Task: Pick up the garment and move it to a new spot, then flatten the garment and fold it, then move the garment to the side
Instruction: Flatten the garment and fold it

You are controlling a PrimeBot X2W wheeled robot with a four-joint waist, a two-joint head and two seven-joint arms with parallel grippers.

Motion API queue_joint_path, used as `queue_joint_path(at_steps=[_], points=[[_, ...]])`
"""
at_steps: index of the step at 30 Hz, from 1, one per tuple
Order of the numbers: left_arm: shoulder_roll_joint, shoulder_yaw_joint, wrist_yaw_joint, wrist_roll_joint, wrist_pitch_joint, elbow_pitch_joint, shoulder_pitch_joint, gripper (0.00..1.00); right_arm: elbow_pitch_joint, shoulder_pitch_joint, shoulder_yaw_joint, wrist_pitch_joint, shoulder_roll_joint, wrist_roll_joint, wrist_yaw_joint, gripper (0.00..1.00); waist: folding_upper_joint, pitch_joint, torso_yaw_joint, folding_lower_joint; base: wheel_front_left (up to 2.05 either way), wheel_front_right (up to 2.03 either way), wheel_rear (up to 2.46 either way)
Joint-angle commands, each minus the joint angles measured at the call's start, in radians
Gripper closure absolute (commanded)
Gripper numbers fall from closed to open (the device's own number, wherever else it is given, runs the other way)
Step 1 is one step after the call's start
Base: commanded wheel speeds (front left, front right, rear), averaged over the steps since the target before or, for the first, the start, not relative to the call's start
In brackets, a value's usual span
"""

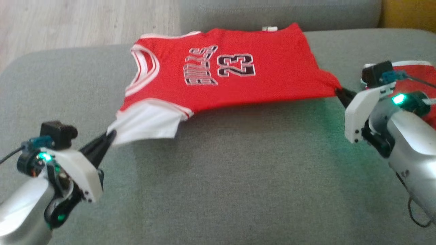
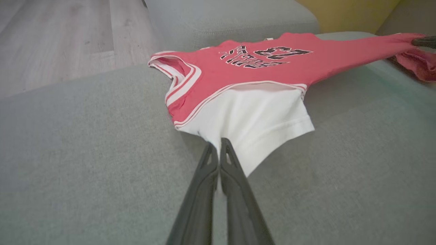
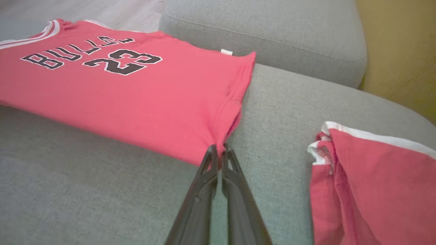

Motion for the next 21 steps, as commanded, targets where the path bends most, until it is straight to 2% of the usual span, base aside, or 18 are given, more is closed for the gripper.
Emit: queue_joint_path(at_steps=[1, 10, 14, 18, 21], points=[[0.061, 0.050, 0.006, -0.013, 0.007, -0.032, -0.032, 1.00, -0.026, 0.005, 0.011, 0.005, -0.027, 0.020, 0.002, 1.00, -0.0001, -0.021, -0.008, 0.0002, 0.00, 0.00, 0.00], [0.187, 0.037, 0.045, -0.140, 0.178, -0.260, 0.112, 1.00, -0.143, 0.079, 0.163, 0.131, -0.106, 0.200, 0.002, 1.00, -0.0001, -0.108, -0.035, 0.0002, 0.00, 0.00, 0.00], [0.242, 0.043, 0.071, -0.179, 0.217, -0.356, 0.158, 1.00, -0.216, 0.104, 0.211, 0.189, -0.142, 0.279, 0.002, 1.00, -0.0001, -0.114, -0.044, 0.0002, 0.00, 0.00, 0.00], [0.263, 0.049, 0.096, -0.177, 0.217, -0.391, 0.172, 1.00, -0.254, 0.106, 0.236, 0.201, -0.170, 0.320, 0.002, 1.00, -0.0001, -0.113, -0.049, 0.0002, 0.00, 0.00, 0.00], [0.257, 0.051, 0.110, -0.161, 0.215, -0.394, 0.156, 1.00, -0.259, 0.094, 0.246, 0.197, -0.178, 0.333, 0.002, 1.00, -0.0001, -0.101, -0.049, 0.0002, 0.00, 0.00, 0.00]])
